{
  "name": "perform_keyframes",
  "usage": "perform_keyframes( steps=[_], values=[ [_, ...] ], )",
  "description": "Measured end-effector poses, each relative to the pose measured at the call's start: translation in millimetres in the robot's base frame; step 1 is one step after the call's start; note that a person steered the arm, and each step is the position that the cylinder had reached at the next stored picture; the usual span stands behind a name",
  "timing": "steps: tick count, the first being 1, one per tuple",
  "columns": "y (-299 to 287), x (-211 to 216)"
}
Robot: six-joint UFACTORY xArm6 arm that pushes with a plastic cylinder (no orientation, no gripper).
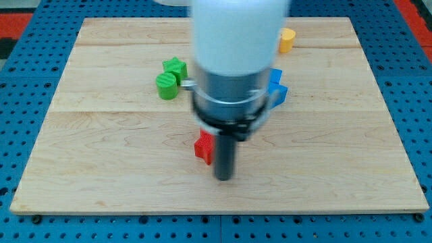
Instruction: Move the red star and red circle to the center of the board
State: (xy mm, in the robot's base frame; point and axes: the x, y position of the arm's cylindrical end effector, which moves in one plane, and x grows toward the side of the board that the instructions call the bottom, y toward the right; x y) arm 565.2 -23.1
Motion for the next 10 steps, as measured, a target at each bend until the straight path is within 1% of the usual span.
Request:
perform_keyframes(
  steps=[1, 2, 3, 4, 5, 7, 8, 10],
  values=[
    [-51, -23],
    [-47, -41],
    [-76, -39],
    [-50, -11],
    [-12, 8],
    [-10, -28],
    [-10, -37],
    [23, -47]
  ],
)
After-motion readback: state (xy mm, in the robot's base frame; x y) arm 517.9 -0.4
